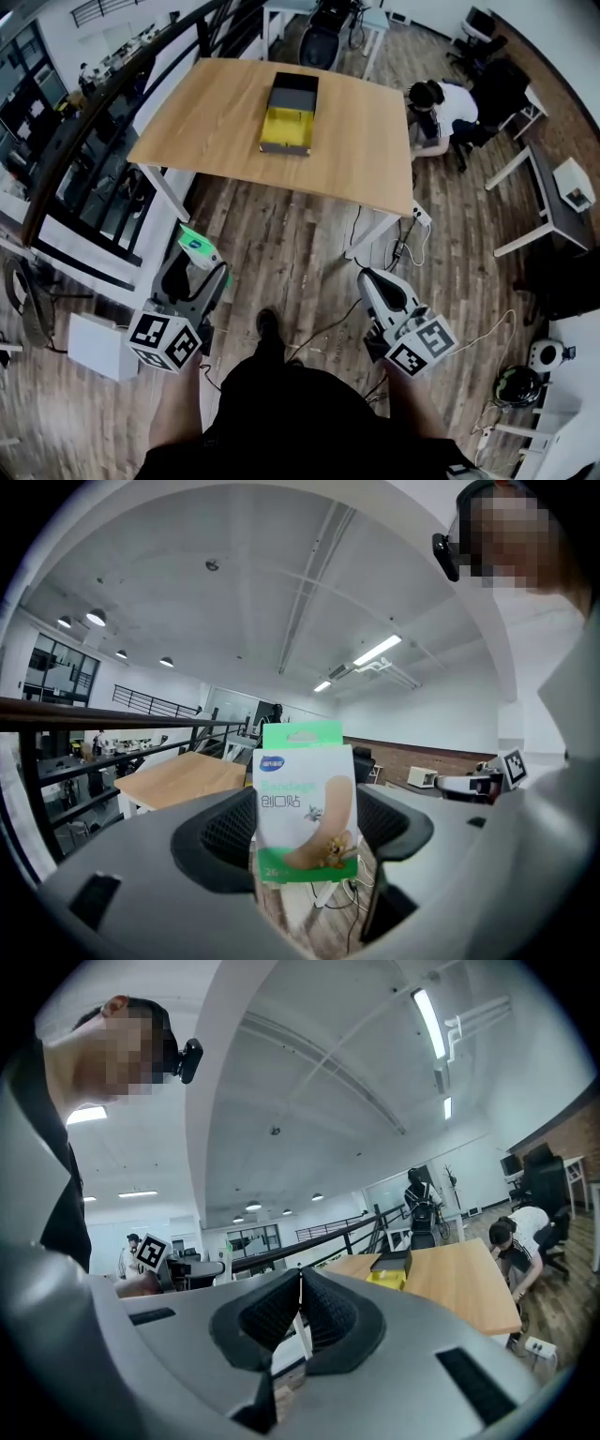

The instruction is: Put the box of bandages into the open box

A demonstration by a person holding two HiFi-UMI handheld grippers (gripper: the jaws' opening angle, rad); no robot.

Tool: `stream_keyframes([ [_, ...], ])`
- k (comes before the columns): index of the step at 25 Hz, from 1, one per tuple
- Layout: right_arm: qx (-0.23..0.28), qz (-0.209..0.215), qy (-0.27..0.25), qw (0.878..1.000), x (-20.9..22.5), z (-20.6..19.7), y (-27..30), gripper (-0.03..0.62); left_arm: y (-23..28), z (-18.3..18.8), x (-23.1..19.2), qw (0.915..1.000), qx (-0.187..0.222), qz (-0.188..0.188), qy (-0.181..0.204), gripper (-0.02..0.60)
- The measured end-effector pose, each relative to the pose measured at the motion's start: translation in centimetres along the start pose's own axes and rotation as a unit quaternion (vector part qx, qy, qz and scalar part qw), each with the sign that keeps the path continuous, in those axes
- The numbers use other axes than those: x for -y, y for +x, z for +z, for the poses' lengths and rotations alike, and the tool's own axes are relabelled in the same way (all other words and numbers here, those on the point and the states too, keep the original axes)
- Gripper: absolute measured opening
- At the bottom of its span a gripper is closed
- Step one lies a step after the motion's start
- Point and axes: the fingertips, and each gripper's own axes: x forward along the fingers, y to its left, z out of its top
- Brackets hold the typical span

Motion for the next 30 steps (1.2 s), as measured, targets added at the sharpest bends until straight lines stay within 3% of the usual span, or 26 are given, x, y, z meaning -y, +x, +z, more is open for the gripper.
stream_keyframes([
  [15, -0.016, 0.002, -0.018, 1.000, 4.8, 3.4, 13.8, 0.037, 10.2, 4.0, -8.9, 0.9998, 0.001, -0.019, 0.004, 0.337],
  [22, -0.001, -0.005, -0.025, 1.000, 5.1, 4.8, 16.4, 0.037, 11.5, 5.1, -10.8, 0.9995, 0.001, -0.029, 0.015, 0.336],
  [30, 0.005, -0.019, -0.029, 0.999, 6.4, 5.6, 15.8, 0.037, 12.9, 5.2, -10.0, 0.9991, -0.005, -0.039, 0.014, 0.336],
])
